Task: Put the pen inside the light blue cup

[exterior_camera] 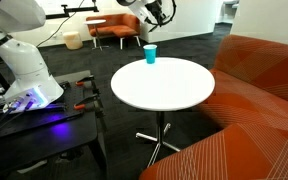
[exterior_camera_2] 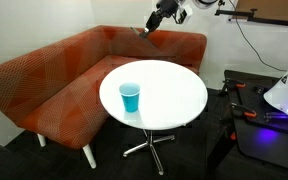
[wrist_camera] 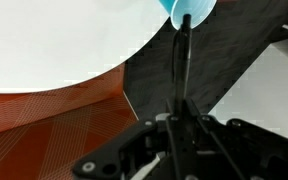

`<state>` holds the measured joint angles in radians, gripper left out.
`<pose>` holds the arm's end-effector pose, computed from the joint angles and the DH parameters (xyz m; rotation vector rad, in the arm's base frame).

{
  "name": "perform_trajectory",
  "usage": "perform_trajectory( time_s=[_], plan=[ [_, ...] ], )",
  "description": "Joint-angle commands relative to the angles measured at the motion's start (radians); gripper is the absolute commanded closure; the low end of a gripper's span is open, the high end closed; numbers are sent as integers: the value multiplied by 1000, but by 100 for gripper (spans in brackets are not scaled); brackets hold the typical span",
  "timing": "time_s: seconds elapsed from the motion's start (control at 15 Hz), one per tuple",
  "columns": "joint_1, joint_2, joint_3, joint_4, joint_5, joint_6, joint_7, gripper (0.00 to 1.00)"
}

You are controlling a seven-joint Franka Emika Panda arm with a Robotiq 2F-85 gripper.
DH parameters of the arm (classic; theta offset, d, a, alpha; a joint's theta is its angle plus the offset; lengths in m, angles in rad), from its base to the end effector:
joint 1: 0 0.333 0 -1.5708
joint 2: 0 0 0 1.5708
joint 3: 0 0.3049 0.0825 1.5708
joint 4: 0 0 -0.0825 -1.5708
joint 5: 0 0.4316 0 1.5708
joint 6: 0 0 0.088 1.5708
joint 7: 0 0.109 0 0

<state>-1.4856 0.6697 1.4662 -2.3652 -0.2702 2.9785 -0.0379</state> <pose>0.5769 0.0073 0.3184 -2.5148 -0.0717 -0.8087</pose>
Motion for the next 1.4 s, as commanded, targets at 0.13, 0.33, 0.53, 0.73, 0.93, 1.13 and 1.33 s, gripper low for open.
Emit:
perform_trajectory(
  time_s=[0.13, 0.33, 0.53, 0.73, 0.93, 1.13, 1.33],
  plan=[
    [-16, 40, 54, 36, 131, -138, -113, 97],
    [-14, 78, 64, 46, 179, -139, -146, 97],
    [0, 145, 70, 69, 208, -183, -184, 97],
    [17, 93, 44, 62, 217, -175, -183, 97],
    [23, 100, 36, 66, 220, -181, -190, 89],
    [22, 130, 39, 60, 229, -149, -195, 97],
    [9, 246, 69, 45, 279, -78, -205, 97]
  ],
)
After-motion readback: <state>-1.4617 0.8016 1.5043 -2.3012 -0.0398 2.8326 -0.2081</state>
